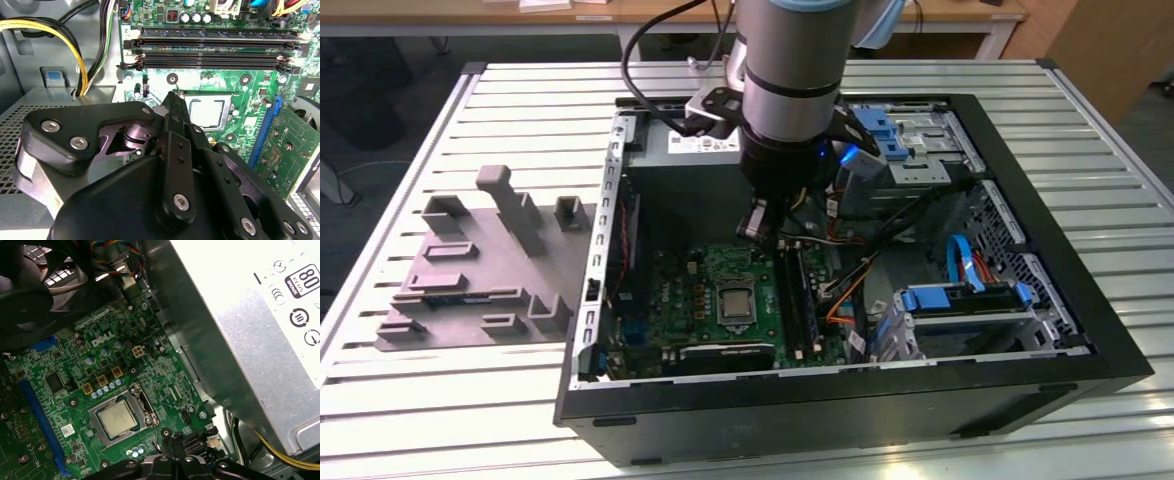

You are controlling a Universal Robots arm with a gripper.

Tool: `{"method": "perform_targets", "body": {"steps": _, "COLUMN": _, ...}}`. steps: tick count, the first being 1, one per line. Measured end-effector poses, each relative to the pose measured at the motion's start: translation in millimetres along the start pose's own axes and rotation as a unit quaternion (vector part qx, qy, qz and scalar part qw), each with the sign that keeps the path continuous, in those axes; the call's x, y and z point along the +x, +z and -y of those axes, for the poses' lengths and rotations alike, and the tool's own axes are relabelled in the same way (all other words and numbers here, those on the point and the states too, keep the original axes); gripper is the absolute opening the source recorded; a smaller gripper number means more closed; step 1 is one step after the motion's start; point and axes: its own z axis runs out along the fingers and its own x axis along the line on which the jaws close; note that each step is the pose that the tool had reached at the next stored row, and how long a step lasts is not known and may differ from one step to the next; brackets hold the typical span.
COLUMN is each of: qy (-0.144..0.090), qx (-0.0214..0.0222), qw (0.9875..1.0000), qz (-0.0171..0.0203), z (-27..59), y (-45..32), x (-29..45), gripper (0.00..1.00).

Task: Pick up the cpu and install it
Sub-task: 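Install the first cpu locking lever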

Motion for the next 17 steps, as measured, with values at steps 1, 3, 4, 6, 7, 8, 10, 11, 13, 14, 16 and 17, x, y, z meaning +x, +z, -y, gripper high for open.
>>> {"method": "perform_targets", "body": {"steps": 1, "qy": 0.000, "qx": 0.0000, "qw": 1.0000, "qz": 0.0000, "z": 0.1, "y": 0.0, "x": 0.3, "gripper": 0.11}}
{"method": "perform_targets", "body": {"steps": 3, "qy": -0.004, "qx": 0.0002, "qw": 1.0000, "qz": -0.0001, "z": 0.3, "y": 0.0, "x": 0.8, "gripper": 0.11}}
{"method": "perform_targets", "body": {"steps": 4, "qy": -0.010, "qx": 0.0005, "qw": 0.9999, "qz": -0.0002, "z": 0.1, "y": 0.1, "x": 0.9, "gripper": 0.11}}
{"method": "perform_targets", "body": {"steps": 6, "qy": -0.022, "qx": 0.0010, "qw": 0.9998, "qz": -0.0005, "z": -0.4, "y": 0.0, "x": 1.2, "gripper": 0.11}}
{"method": "perform_targets", "body": {"steps": 7, "qy": -0.026, "qx": 0.0012, "qw": 0.9997, "qz": -0.0006, "z": -0.8, "y": 0.1, "x": 1.5, "gripper": 0.11}}
{"method": "perform_targets", "body": {"steps": 8, "qy": -0.030, "qx": 0.0014, "qw": 0.9995, "qz": -0.0005, "z": -1.4, "y": 0.3, "x": 2.1, "gripper": 0.11}}
{"method": "perform_targets", "body": {"steps": 10, "qy": -0.034, "qx": 0.0016, "qw": 0.9994, "qz": -0.0007, "z": -2.1, "y": 0.4, "x": 3.9, "gripper": 0.11}}
{"method": "perform_targets", "body": {"steps": 11, "qy": -0.036, "qx": 0.0016, "qw": 0.9994, "qz": -0.0006, "z": -2.4, "y": 0.6, "x": 4.8, "gripper": 0.11}}
{"method": "perform_targets", "body": {"steps": 13, "qy": -0.043, "qx": 0.0020, "qw": 0.9991, "qz": -0.0005, "z": -2.5, "y": 1.8, "x": 5.2, "gripper": 0.11}}
{"method": "perform_targets", "body": {"steps": 14, "qy": -0.050, "qx": 0.0023, "qw": 0.9987, "qz": -0.0007, "z": -2.5, "y": 2.2, "x": 5.2, "gripper": 0.11}}
{"method": "perform_targets", "body": {"steps": 16, "qy": -0.066, "qx": 0.0030, "qw": 0.9978, "qz": -0.0011, "z": -2.5, "y": 3.1, "x": 5.3, "gripper": 0.11}}
{"method": "perform_targets", "body": {"steps": 17, "qy": -0.074, "qx": 0.0034, "qw": 0.9973, "qz": -0.0014, "z": -2.5, "y": 3.2, "x": 5.3, "gripper": 0.11}}
